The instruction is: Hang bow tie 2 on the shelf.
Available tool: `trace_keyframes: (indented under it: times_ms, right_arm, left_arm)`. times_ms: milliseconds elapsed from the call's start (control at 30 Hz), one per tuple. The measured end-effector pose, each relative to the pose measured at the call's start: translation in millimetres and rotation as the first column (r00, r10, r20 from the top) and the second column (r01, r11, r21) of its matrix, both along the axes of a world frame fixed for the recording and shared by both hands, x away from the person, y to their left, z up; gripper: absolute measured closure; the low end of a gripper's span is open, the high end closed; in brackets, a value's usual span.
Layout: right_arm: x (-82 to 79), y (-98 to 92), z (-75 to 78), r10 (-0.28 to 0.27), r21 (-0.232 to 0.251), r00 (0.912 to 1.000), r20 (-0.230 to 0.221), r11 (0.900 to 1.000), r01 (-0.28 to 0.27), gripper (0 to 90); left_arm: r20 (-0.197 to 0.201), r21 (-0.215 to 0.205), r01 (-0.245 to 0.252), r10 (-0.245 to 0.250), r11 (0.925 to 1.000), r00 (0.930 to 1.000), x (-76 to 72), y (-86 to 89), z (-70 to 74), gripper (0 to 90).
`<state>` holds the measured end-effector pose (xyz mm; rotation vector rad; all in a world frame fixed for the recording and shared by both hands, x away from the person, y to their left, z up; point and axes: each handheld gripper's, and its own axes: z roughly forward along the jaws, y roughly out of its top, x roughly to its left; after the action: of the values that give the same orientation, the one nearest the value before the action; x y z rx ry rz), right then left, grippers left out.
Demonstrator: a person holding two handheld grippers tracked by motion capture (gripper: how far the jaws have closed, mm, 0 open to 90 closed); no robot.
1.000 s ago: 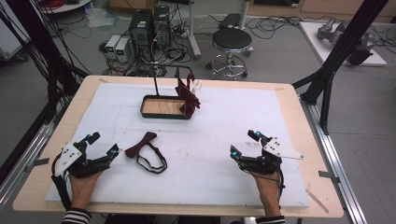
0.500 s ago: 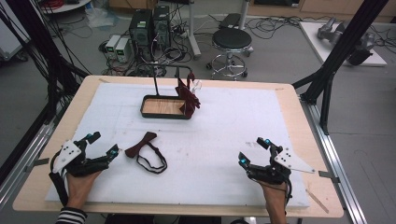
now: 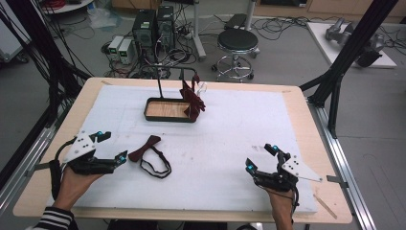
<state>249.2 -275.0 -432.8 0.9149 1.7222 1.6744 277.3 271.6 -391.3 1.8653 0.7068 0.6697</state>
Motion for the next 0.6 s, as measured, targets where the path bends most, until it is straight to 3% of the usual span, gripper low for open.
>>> trace_keyframes:
  times_ms: [67,133,200,333,433,467,500,600]
  right_arm:
    - [0.0,0.4,-1.8,0.000,0.000,1.0000,0.007,1.000,0.000,10.9]
    - [0.1,1.4,-4.3,0.006,-0.001,1.0000,0.000,1.000,-0.006,10.9]
    - [-0.3,1.9,-5.8,0.006,0.000,1.0000,0.003,1.000,-0.006,10.9]
    - [-0.2,1.6,-7.0,0.005,0.006,0.9999,0.010,1.000,-0.005,10.9]
    - [-0.8,0.7,-7.9,0.002,0.018,0.9999,0.015,1.000,-0.003,10.9]
    - [-1.1,-0.5,-8.8,0.000,0.021,0.9996,0.027,1.000,-0.001,10.9]
    - [-1.1,-0.5,-8.8,0.000,0.021,0.9996,0.027,1.000,-0.001,10.9]
    - [-1.5,-1.7,-11.9,-0.005,0.029,0.9993,0.037,1.000,0.004,10.9]
  left_arm:
    - [-0.018,0.043,0.005,-0.004,0.9991,0.9998,3.6,-3.8,0.9,13.7]
    - [-0.069,0.073,0.016,-0.011,0.9972,0.9976,9.1,-6.0,2.3,13.7]
    - [-0.119,0.101,0.024,-0.012,0.9946,0.9928,15.3,-8.6,3.4,13.7]
    - [-0.193,0.118,0.051,-0.027,0.9917,0.9809,28.2,-13.0,6.3,13.7]
    - [-0.249,0.139,0.074,-0.038,0.9875,0.9677,38.1,-17.7,7.0,13.7]
    - [-0.283,0.172,0.095,-0.043,0.9805,0.9580,42.9,-22.3,7.6,13.7]
    - [-0.283,0.172,0.095,-0.043,0.9805,0.9580,42.9,-22.3,7.6,13.8]
    - [-0.327,0.205,0.121,-0.049,0.9712,0.9438,49.4,-29.2,6.9,14.1]
